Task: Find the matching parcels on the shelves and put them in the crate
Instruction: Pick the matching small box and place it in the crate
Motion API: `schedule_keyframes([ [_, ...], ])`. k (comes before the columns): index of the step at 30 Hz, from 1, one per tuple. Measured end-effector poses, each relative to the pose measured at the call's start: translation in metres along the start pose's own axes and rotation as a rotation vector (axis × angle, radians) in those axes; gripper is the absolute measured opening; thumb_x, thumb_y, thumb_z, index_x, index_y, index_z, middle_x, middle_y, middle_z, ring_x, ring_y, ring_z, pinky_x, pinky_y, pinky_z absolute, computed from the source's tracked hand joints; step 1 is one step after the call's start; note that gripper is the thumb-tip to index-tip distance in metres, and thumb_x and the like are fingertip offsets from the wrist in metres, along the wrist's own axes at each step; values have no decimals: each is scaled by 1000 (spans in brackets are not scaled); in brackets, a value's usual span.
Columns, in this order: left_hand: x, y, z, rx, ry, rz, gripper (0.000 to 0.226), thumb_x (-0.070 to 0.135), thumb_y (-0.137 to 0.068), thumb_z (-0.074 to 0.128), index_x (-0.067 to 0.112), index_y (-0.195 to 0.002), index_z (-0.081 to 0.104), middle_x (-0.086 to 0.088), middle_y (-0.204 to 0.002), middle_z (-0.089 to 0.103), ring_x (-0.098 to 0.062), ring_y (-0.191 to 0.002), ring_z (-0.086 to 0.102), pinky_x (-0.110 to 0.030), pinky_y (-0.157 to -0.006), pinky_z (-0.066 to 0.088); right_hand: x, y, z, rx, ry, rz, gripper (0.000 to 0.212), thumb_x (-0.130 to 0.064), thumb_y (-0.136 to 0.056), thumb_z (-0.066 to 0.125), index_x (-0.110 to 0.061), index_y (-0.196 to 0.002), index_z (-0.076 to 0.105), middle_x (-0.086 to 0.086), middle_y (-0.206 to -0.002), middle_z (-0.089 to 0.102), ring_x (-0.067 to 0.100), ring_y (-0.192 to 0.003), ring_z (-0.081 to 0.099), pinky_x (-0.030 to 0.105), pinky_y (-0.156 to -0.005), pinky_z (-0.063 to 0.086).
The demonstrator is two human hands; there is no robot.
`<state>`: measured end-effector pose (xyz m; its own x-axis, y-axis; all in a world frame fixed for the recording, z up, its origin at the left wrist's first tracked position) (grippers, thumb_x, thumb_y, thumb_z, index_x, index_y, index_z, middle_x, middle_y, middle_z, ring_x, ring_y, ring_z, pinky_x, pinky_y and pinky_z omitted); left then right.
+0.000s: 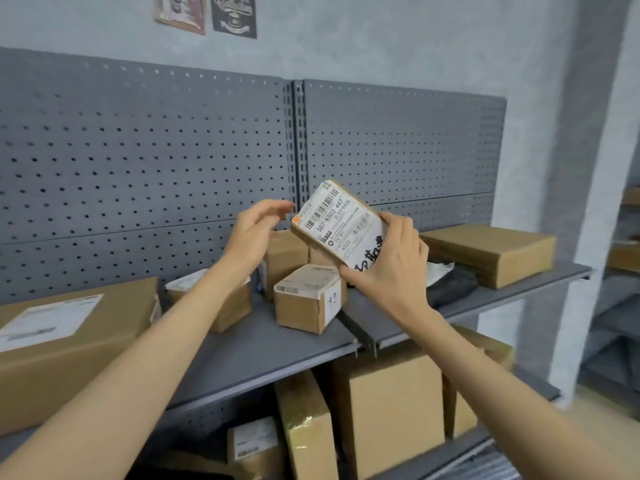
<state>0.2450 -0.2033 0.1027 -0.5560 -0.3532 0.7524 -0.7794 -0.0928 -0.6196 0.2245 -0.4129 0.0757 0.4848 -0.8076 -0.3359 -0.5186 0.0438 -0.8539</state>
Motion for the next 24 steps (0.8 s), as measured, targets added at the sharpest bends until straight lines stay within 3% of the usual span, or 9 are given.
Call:
schedule_keyframes([
  [3,8,-3,62,-63,-58,56,44,-11,-87,37,17,-114,59,1,-118,58,-11,-112,51,-28,-99,39,48,6,-56,36,92,62,87,-49,-59,74,-8,-128,41,6,-119,49,25,-112,47,39,-97,32],
  [7,30,8,170,-260,-21,128,52,-18,-80,42,16,-117,56,0,-121,56,-17,-121,48,-32,-108,34,102,29,-144,87,277,130,86,-55,-61,71,-10,-128,42,4,-119,50,23,-109,48,35,-94,32],
  [13,107,69,326,-557,127,297,49,-8,-81,56,19,-122,54,1,-124,56,-11,-115,48,-23,-90,38,148,97,-294,188,606,288,89,-51,-59,74,-12,-131,40,2,-122,49,23,-113,46,35,-98,30],
  [18,180,177,426,-821,314,394,50,-13,-79,53,12,-122,54,-7,-125,56,-23,-119,48,-33,-93,39,143,199,-419,303,839,491,88,-51,-57,74,-13,-129,41,1,-120,49,22,-111,46,35,-96,31],
  [22,245,297,475,-1028,406,503,50,-12,-77,55,13,-120,55,-2,-119,56,-20,-116,50,-25,-90,37,114,294,-509,337,1025,688,91,-49,-57,75,-13,-131,38,3,-124,47,23,-112,44,37,-96,33],
  [24,281,360,490,-1134,417,572,51,-10,-77,57,12,-123,54,-5,-123,57,-23,-117,51,-28,-91,38,92,338,-553,342,1131,772,91,-51,-59,75,-13,-132,37,3,-124,47,23,-112,44,36,-94,32],
])
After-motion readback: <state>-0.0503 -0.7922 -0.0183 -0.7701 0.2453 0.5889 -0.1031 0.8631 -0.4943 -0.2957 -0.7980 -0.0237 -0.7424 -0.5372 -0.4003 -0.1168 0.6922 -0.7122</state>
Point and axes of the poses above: each hand's wrist, its own y-axis away from the middle knuckle, its own z-axis out of the palm, x = y × z, the point moved 10 cm from there along -y, towards the middle knuckle
